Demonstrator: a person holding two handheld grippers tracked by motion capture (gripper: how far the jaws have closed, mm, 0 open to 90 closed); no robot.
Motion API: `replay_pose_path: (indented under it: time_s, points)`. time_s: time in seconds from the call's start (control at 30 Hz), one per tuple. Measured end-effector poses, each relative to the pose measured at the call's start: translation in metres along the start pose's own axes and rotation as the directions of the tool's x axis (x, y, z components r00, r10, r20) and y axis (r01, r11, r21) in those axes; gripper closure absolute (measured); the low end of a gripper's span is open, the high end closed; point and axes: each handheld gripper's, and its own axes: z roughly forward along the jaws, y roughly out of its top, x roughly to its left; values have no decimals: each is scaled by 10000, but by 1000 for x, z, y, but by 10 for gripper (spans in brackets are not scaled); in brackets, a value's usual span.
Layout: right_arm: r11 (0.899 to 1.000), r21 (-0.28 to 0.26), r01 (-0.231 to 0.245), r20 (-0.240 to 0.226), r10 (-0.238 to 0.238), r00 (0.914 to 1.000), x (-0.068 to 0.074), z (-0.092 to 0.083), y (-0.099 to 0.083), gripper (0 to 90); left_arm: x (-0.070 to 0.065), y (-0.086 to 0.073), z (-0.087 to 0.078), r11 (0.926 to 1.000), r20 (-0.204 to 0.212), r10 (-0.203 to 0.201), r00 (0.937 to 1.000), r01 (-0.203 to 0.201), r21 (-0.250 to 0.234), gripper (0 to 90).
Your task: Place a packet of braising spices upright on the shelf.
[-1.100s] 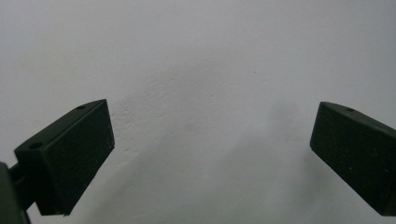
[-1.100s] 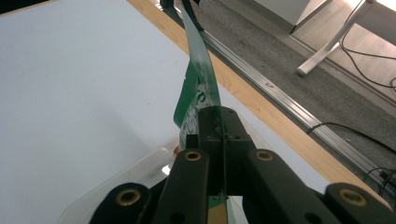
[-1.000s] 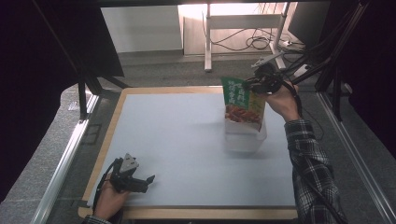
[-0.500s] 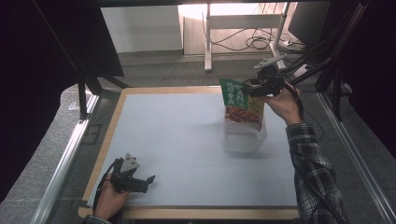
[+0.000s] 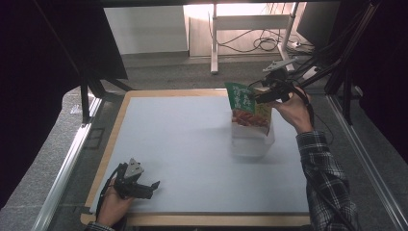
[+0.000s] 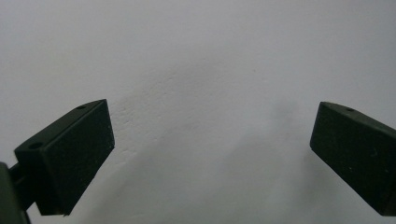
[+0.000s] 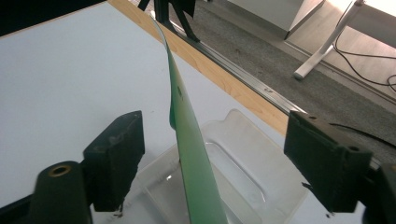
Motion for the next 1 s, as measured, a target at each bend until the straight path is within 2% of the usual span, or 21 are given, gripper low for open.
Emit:
replay_pose_path:
  time_s: [0.17, 0.47, 0.73, 0.9, 1.0]
  points:
    - [10000, 42, 32, -86, -31, 10000, 3, -3, -2, 114, 0, 0, 0, 10000, -13, 5, 10000, -5, -6, 0]
    - [10000, -64, -41, -69, 41, 10000, 2, -12, -8, 61, 0, 0, -1, 10000, 49, -65, 10000, 66, -56, 0]
    - [9998, -197, -96, -137, 94, 9999, 7, -19, -16, 29, 2, 1, -3, 9981, 587, -491, 9971, 512, -343, 0]
    - [9993, -222, -288, -171, 284, 9995, 7, -23, -23, 5, 2, 2, -5, 9965, 913, -451, 9948, 512, -658, 1]
    - [9992, -224, -346, -128, 343, 9993, 7, -25, -26, 0, 0, 3, -7, 9940, 1310, -254, 9911, 391, -1026, 5]
